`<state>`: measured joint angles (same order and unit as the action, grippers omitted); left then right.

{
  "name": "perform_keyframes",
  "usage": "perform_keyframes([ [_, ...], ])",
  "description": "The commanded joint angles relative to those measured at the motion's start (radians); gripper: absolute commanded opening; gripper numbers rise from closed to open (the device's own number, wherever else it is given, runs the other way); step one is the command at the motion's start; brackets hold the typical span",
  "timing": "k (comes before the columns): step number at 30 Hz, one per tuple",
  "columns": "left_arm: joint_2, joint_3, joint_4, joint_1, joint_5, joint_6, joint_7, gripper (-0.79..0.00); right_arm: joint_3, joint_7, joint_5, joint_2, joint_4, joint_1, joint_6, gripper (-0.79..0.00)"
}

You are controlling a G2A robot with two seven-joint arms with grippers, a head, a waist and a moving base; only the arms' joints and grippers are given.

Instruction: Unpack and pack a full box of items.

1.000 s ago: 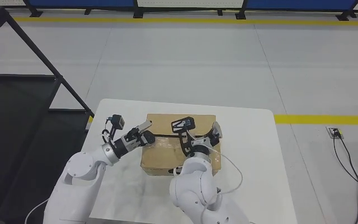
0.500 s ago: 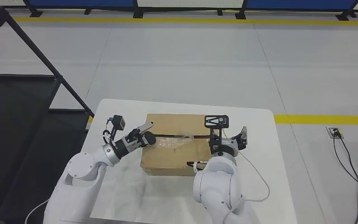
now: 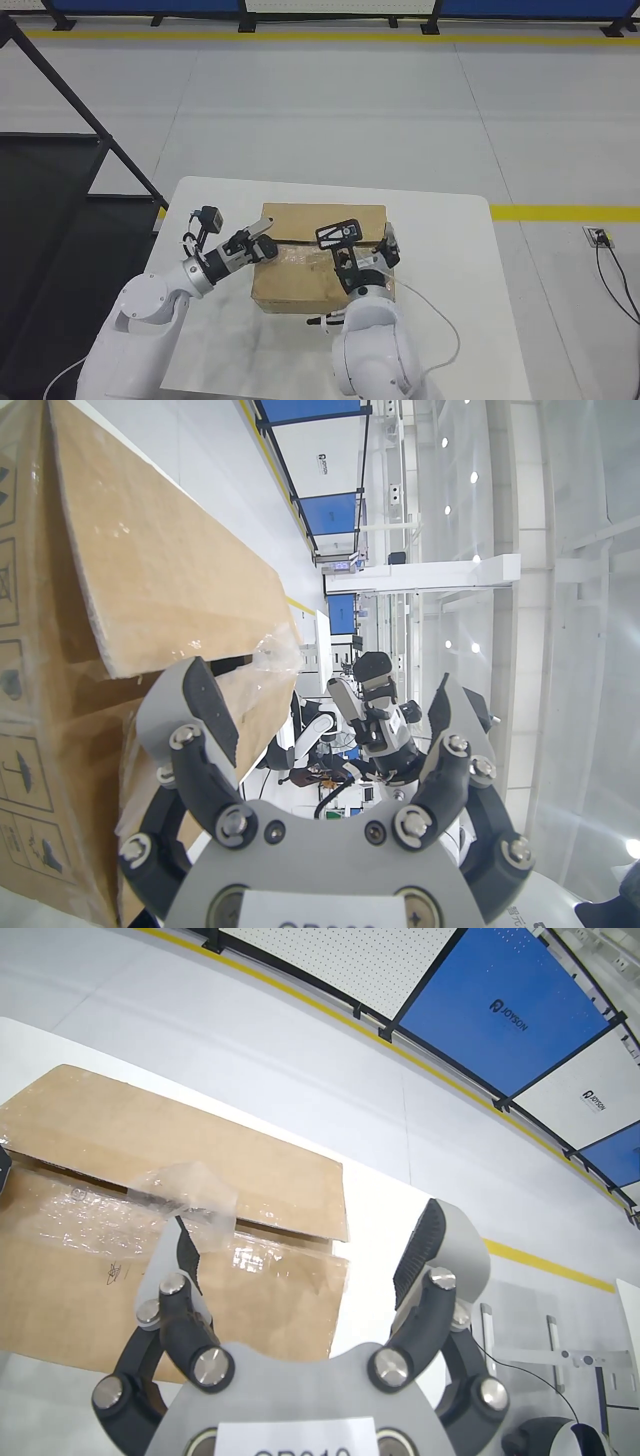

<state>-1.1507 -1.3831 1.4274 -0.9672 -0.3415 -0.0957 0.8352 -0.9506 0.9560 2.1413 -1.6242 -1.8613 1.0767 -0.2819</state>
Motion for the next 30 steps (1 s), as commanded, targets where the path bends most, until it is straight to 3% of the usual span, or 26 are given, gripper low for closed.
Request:
perform_keyframes([
  [1,0.001,-0.003,0.001,-0.002,-0.002,0.000,0.000,0.000,-0.002,-0.014,0.000,0.001,0.012,0.007,0.016,0.000],
  [6,0.003,-0.003,0.003,-0.003,-0.005,0.000,-0.001,0.000,0.031,-0.022,0.138,-0.004,0.085,-0.007,0.078,0.000],
  [14,0.006,-0.002,0.006,-0.004,-0.009,-0.001,0.000,0.000,0.072,0.041,0.156,-0.031,0.177,-0.070,0.163,0.000],
  [27,0.011,-0.006,0.006,-0.007,-0.023,-0.005,0.001,0.000,0.108,0.089,0.310,-0.071,0.291,-0.128,0.118,0.000],
  [30,0.013,-0.010,0.003,-0.008,-0.022,-0.006,0.002,0.000,0.116,0.110,0.347,-0.081,0.309,-0.136,0.111,-0.062],
])
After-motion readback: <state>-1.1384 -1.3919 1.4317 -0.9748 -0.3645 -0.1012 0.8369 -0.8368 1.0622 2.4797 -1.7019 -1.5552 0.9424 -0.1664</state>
